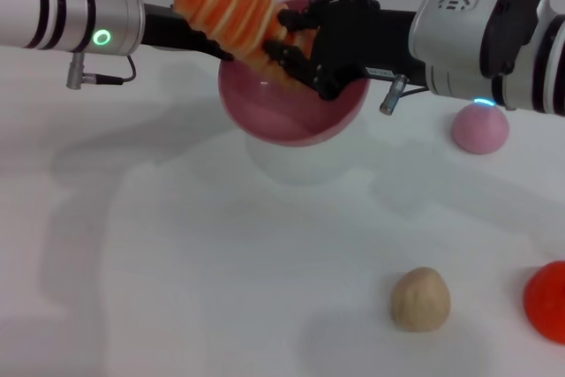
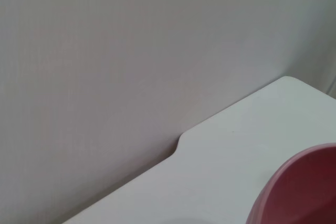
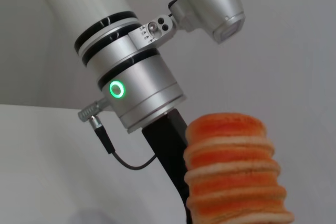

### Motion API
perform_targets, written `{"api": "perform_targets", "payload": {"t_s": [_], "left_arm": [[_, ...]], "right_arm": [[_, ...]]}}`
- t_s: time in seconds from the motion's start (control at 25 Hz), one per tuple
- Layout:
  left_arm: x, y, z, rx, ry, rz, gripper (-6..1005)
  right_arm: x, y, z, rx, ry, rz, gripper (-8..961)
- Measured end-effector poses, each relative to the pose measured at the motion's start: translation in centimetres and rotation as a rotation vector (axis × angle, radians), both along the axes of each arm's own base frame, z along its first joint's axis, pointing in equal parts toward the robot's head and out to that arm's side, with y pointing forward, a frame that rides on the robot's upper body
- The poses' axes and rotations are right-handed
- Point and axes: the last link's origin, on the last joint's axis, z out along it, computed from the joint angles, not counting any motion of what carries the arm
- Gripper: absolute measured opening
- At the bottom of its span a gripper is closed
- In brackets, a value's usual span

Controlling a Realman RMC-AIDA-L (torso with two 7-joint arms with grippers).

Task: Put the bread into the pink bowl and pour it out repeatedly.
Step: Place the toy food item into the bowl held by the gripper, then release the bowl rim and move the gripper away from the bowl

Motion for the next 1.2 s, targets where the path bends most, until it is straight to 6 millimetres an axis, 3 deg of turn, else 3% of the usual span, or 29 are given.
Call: {"api": "perform_targets", "payload": {"t_s": [0.12,0.36,0.56,0.72,0.84,1.0,1.2], "left_arm": [[0.0,0.0,0.0,0.003,0.001,0.002,107],[-0.3,0.1,0.0,0.008,0.001,0.011,109],[-0.9,0.2,-0.1,0.013,0.020,0.024,111],[-1.1,0.2,-0.1,0.014,0.034,0.028,112],[-1.1,0.2,-0.1,0.012,0.038,0.028,113],[-1.1,0.2,-0.1,0.001,0.043,0.034,114],[-1.5,-0.1,-0.3,-0.033,0.093,0.051,115]], "right_arm": [[-0.2,-0.2,0.1,0.006,0.000,0.013,209],[-0.6,-0.3,0.3,0.011,0.004,0.023,445],[-0.9,-0.5,0.8,0.024,0.010,0.039,556],[-1.7,-0.7,1.7,0.062,0.026,0.072,556],[-2.4,-0.6,3.6,0.140,0.061,0.086,556],[-2.7,0.5,7.5,0.331,0.171,0.063,555],[0.1,2.5,11.6,0.519,0.330,-0.063,555]]}}
